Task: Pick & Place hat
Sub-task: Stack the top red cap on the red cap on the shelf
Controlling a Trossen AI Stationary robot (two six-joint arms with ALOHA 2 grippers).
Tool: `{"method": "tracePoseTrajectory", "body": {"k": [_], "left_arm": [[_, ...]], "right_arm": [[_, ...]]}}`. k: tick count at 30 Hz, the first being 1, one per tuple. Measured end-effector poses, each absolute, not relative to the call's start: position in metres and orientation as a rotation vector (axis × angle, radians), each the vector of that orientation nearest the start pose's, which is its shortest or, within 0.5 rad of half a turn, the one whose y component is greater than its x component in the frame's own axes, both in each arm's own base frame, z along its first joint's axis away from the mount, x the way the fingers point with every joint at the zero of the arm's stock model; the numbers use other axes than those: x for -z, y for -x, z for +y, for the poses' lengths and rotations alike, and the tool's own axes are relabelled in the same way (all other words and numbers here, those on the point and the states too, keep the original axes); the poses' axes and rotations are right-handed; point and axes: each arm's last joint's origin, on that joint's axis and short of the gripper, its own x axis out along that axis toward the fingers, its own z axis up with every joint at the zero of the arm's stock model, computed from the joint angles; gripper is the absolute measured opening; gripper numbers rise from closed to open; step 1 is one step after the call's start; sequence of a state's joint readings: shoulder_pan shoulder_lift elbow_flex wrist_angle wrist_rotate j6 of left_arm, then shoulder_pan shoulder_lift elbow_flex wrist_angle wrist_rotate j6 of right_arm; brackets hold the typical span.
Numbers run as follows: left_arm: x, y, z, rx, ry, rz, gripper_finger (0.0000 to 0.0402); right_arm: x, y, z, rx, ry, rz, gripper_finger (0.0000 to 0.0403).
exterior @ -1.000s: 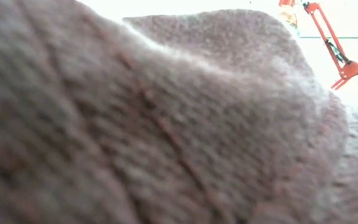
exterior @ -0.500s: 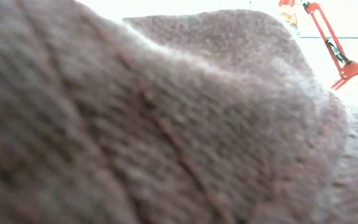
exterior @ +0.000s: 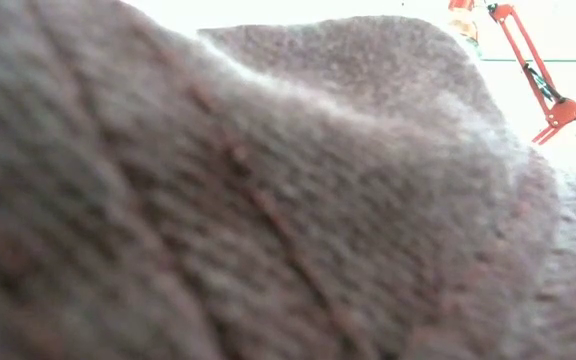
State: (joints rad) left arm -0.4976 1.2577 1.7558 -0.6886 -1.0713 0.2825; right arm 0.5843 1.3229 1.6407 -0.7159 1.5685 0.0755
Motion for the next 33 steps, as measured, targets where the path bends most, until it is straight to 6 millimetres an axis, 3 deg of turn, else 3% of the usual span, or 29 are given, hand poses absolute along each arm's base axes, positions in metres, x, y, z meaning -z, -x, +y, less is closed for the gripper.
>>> {"method": "tracePoseTrajectory", "body": {"k": [5, 10, 15, 19, 23, 28, 33], "left_arm": [[-0.490, -0.218, -0.092, -0.451, -0.386, 0.134, 0.0005], [-0.479, -0.234, -0.102, -0.392, -0.382, 0.036, 0.0005], [-0.468, -0.249, -0.102, -0.542, -0.394, 0.027, 0.0005], [-0.463, -0.266, -0.105, -0.649, -0.467, 0.056, 0.0005], [-0.454, -0.287, -0.112, -0.689, -0.566, 0.127, 0.0005], [-0.447, -0.302, -0.121, -0.695, -0.599, 0.155, 0.0005], [-0.447, -0.303, -0.127, -0.675, -0.594, 0.146, 0.0005]], "right_arm": [[-0.482, -0.216, 0.082, 1.074, 0.301, 0.180, 0.0052], [-0.483, -0.234, 0.069, 1.154, 0.308, 0.203, 0.0052], [-0.483, -0.260, 0.077, 1.158, 0.367, 0.245, 0.0052], [-0.482, -0.285, 0.086, 1.148, 0.463, 0.309, 0.0052], [-0.489, -0.299, 0.086, 1.137, 0.510, 0.336, 0.0052], [-0.500, -0.303, 0.075, 1.167, 0.523, 0.355, 0.0052], [-0.515, -0.295, 0.059, 1.204, 0.502, 0.350, 0.0052]]}}
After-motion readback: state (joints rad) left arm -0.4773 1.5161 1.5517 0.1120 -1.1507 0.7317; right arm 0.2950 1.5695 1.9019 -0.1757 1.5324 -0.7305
